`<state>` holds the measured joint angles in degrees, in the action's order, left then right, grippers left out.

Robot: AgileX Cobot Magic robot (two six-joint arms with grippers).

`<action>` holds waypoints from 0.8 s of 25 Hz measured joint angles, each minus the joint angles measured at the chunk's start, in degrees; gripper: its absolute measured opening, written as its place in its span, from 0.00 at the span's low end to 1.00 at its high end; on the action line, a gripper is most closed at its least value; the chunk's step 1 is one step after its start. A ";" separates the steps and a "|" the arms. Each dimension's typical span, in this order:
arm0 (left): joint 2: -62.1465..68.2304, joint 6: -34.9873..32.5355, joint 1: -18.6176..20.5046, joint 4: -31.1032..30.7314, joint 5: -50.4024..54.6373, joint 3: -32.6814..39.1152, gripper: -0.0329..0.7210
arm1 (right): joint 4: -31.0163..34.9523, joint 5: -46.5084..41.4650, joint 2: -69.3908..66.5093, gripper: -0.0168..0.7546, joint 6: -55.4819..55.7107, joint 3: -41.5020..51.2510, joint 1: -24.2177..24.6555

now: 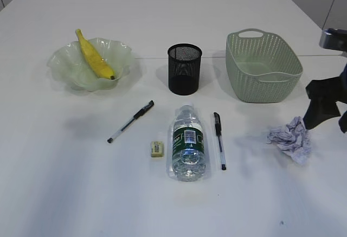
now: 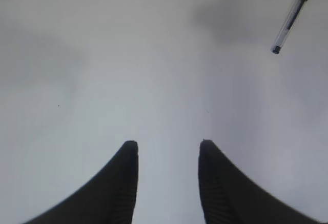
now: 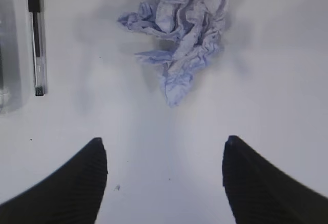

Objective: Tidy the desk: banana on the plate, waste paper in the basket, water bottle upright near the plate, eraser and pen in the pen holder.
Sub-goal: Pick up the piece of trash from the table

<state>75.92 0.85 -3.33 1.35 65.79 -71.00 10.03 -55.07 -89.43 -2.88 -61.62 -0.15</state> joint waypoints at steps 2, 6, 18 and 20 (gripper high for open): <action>-2.24 0.00 0.00 0.00 0.58 0.64 0.41 | -1.36 0.51 -2.75 0.70 0.08 -2.05 -1.59; -5.00 -0.12 0.00 0.10 0.90 0.88 0.41 | -6.07 0.70 -9.10 0.70 1.74 -7.69 -4.74; -5.39 -0.12 0.00 0.10 1.73 0.88 0.41 | -12.59 -1.42 -22.53 0.70 2.88 -18.05 -5.87; -5.39 -0.12 0.00 0.10 1.73 0.91 0.41 | -13.08 -1.42 -23.40 0.70 2.88 -18.04 -5.87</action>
<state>70.53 0.73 -3.33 1.45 67.52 -70.09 -3.05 -56.49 -112.82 0.00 -79.67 -6.02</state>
